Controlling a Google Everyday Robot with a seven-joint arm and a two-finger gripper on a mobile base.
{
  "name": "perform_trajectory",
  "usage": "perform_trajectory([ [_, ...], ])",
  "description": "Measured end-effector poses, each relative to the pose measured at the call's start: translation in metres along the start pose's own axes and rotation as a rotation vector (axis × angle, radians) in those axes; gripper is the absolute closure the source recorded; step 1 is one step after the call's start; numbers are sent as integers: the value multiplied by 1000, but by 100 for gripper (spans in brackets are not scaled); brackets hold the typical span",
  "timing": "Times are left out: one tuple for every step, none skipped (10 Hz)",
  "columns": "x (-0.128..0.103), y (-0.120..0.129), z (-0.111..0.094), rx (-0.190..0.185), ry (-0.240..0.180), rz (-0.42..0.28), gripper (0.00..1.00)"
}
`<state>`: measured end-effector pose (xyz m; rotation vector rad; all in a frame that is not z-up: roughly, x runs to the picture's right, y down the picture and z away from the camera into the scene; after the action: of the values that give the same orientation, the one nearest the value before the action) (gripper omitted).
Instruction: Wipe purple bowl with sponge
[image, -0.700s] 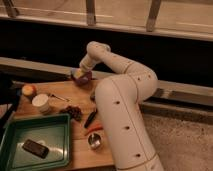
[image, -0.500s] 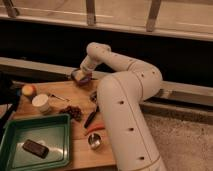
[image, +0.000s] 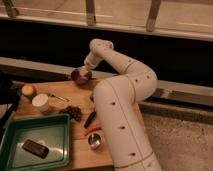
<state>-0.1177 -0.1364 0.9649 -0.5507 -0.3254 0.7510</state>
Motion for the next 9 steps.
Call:
perform_trajectory([
  [-10,1,7,-6,-9,-12,86],
  [-15,4,9,-12,-15,-21,86],
  [-18,13,10,-30,-22,-39,86],
  [-20,22,9,-43,-27,-57,86],
  [-22,32,10,-58,-28,-74,86],
  [-23,42,8,-74,-28,-89,86],
  [-19,53,5,-82,-20,-97,86],
  [-12,57,1,-82,-11,-100,86],
  [-3,58,-5,-72,-3,-90,86],
])
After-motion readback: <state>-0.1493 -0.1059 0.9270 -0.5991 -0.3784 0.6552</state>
